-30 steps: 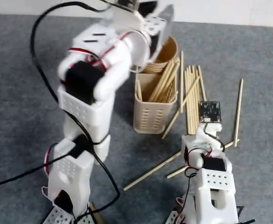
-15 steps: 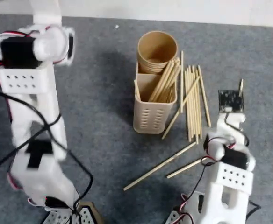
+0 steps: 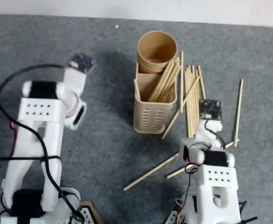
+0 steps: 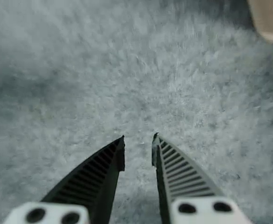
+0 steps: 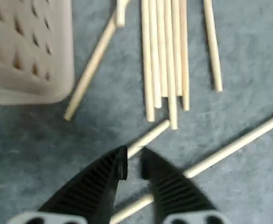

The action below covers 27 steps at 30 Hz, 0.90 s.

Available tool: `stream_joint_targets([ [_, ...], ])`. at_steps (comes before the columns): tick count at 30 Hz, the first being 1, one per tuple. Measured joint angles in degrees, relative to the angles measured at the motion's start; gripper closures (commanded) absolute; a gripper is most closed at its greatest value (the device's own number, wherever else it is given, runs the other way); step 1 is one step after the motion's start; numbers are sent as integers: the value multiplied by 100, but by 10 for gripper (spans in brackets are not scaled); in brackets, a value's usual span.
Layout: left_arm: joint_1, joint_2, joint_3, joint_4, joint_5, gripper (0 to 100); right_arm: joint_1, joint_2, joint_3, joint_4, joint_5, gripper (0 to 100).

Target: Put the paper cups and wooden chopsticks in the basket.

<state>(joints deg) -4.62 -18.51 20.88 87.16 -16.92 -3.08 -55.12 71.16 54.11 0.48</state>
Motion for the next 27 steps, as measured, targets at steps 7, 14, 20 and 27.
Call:
stream_joint_targets([
  [7, -519, 0, 519, -571, 0, 877, -246, 0, 44, -70, -466, 754],
  [14, -545, -9, 571, -598, 0, 877, -255, 826, 9, -88, -299, 797],
  [20, -545, -9, 571, -607, 0, 877, -193, 2857, -1257, 105, -255, 803],
  [27, -545, -9, 571, -607, 0, 877, -167, 3754, -1732, 105, -695, 803],
])
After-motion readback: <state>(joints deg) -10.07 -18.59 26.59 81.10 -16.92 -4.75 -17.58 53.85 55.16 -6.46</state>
